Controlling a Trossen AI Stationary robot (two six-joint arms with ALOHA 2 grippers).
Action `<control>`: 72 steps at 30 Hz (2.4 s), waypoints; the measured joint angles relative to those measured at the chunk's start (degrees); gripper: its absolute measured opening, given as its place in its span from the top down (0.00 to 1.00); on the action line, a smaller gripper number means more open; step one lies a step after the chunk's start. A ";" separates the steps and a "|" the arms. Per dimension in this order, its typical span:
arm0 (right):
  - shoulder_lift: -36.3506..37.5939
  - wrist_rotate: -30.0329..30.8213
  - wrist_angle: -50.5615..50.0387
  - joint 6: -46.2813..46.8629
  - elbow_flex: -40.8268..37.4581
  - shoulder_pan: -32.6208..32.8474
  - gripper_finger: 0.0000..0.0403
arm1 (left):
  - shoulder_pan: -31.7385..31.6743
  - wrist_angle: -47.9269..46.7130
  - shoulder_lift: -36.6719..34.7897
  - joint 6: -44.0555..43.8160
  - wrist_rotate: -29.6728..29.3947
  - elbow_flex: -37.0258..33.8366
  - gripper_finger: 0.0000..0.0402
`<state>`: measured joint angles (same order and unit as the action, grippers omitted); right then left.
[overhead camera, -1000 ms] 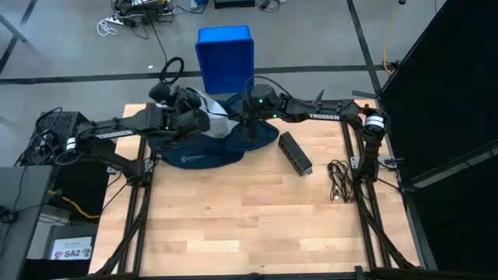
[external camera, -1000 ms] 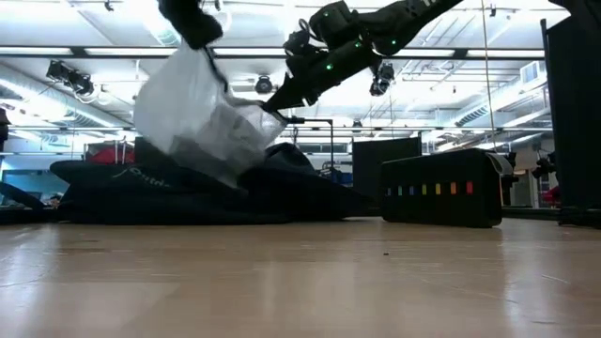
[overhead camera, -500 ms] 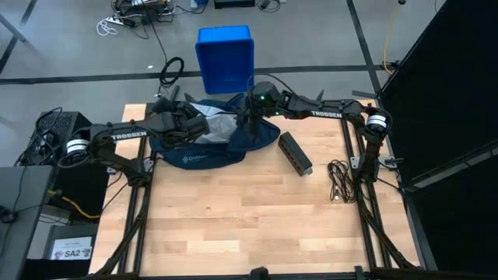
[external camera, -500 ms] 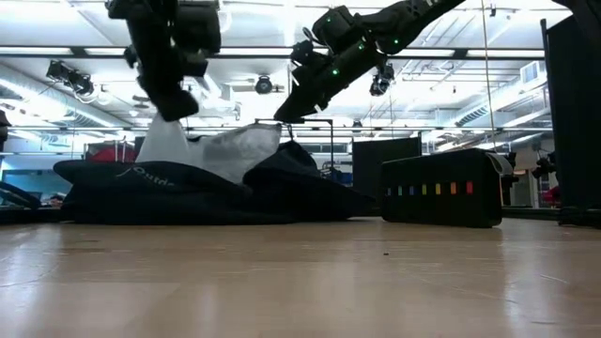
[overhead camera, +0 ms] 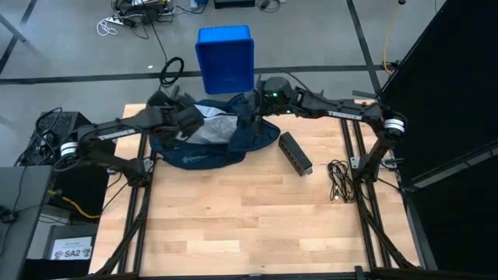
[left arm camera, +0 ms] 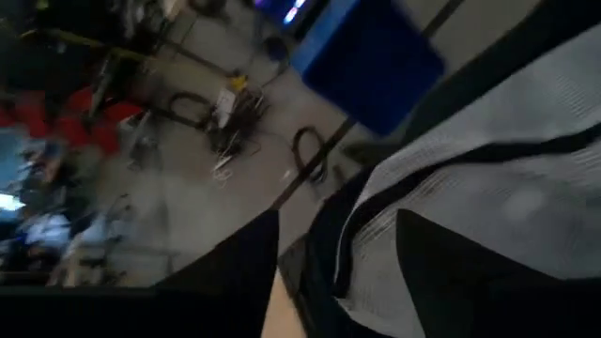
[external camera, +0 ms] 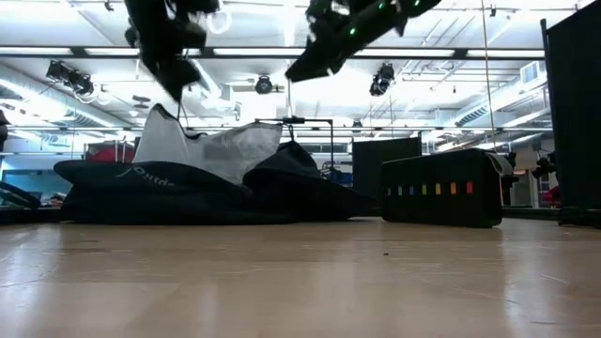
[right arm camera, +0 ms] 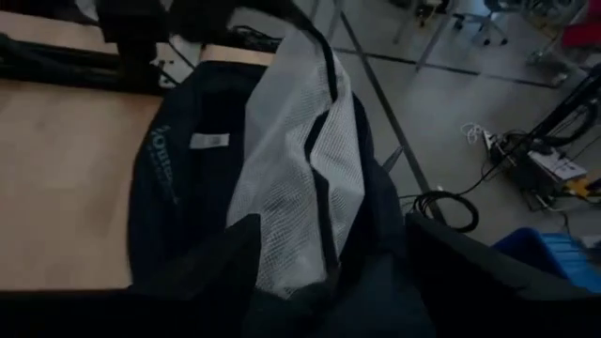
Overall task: Unpack backpack
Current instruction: Put the black portable pill into the backpack
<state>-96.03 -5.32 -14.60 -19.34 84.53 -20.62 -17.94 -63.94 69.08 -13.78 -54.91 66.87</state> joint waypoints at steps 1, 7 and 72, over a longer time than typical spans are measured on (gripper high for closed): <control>0.88 0.00 -1.29 0.17 0.00 0.26 0.42 | 0.83 0.53 -0.92 0.27 1.45 0.67 0.51; 3.39 -0.22 -6.69 0.62 0.00 1.87 0.46 | 6.66 7.10 -3.34 6.65 16.68 -1.11 0.50; 22.95 6.10 -26.06 11.78 -0.07 30.60 0.89 | 37.95 63.95 23.08 -3.38 60.03 -4.76 0.94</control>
<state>-73.08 0.78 -40.66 -7.56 84.47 9.98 20.01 0.02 92.16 -17.16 5.13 62.11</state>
